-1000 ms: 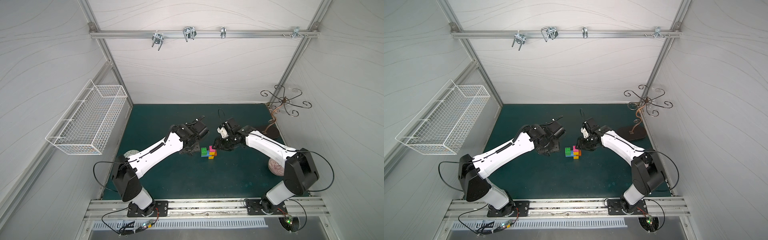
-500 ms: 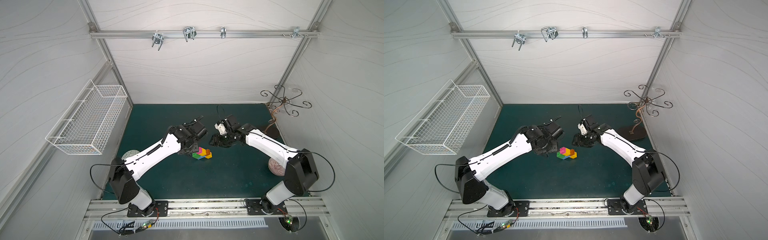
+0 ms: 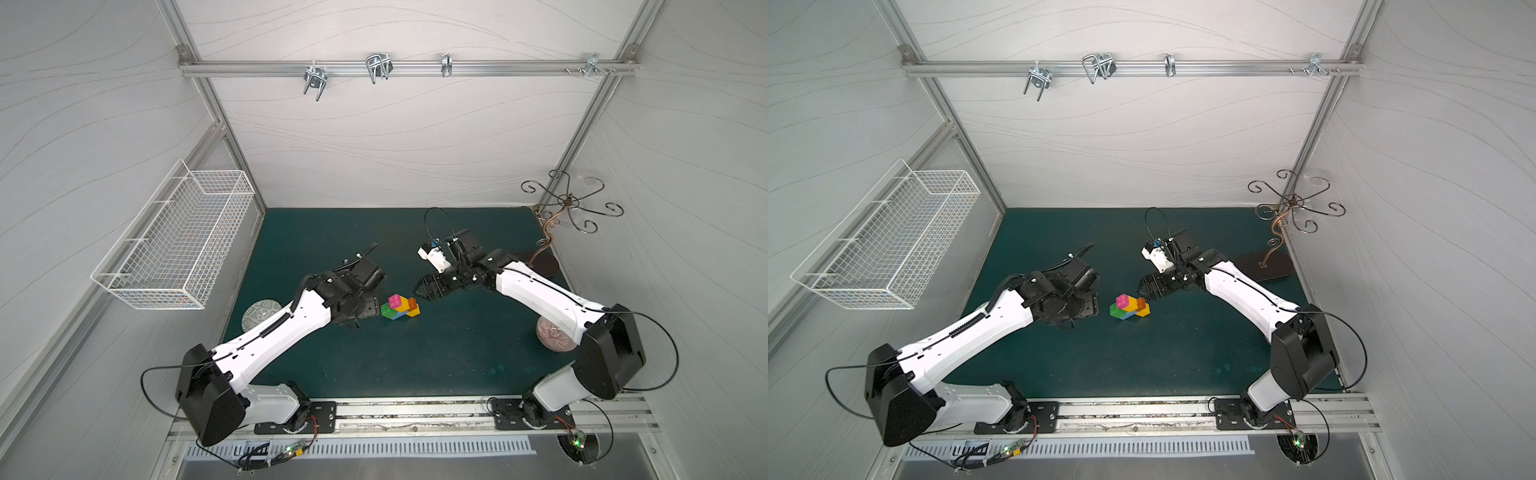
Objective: Assemble the number 4 with lego
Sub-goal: Adjust the lego brick at the center of the board.
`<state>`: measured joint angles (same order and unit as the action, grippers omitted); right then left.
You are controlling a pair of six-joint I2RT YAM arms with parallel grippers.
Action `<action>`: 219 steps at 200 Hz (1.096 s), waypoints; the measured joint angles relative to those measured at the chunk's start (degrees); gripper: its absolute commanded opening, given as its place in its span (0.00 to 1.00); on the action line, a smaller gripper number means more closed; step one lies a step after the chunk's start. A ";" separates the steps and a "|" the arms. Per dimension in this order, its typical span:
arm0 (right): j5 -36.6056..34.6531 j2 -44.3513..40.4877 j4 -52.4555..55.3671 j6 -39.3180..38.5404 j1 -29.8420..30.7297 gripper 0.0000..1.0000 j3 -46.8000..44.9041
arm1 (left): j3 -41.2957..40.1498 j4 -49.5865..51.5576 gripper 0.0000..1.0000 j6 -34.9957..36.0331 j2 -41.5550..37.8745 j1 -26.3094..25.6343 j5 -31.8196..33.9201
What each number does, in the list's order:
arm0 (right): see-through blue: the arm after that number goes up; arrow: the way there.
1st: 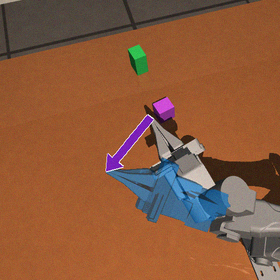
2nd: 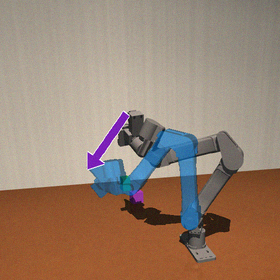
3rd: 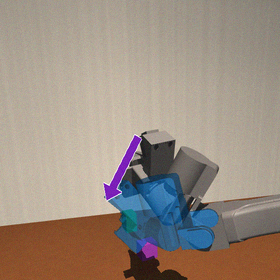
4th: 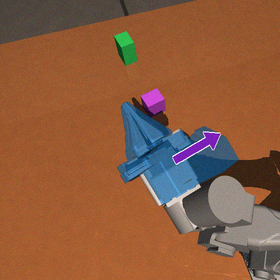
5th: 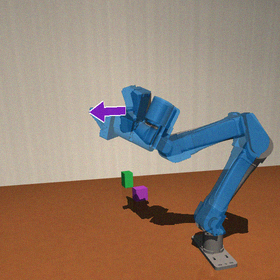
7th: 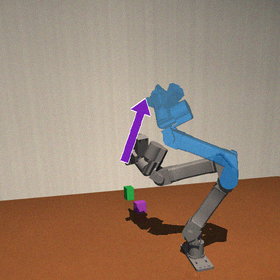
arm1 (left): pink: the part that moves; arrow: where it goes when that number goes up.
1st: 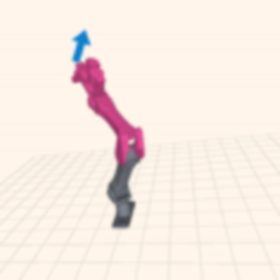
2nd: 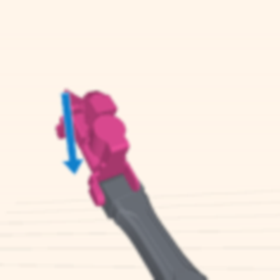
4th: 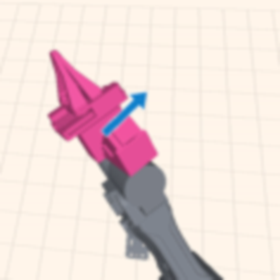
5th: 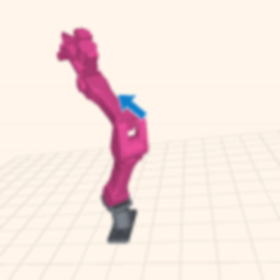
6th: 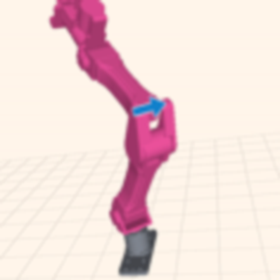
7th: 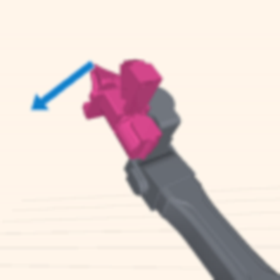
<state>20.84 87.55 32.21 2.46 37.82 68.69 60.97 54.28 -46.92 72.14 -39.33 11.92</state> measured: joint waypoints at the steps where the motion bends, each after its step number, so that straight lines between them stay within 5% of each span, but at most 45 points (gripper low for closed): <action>1: 0.02 0.00 -0.04 -0.22 0.04 0.87 -0.09 | -0.37 -0.31 0.79 0.02 -0.28 0.15 -0.15; 92: -1.44 6.27 -6.49 -25.00 5.55 0.99 -2.64 | -8.48 -6.36 0.86 3.48 -6.27 5.16 -4.46; 148: -1.03 12.13 -9.27 -28.48 5.55 0.97 -0.72 | -8.52 -7.45 0.88 4.31 -6.25 5.77 -5.16; 219: 2.51 16.65 -9.94 -29.29 5.84 0.83 3.91 | -8.76 -7.74 0.88 4.83 -6.45 7.21 -5.33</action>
<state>23.35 104.20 22.26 -26.83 43.66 72.60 52.21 46.54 -42.09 65.69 -32.12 6.59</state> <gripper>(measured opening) 0.850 0.883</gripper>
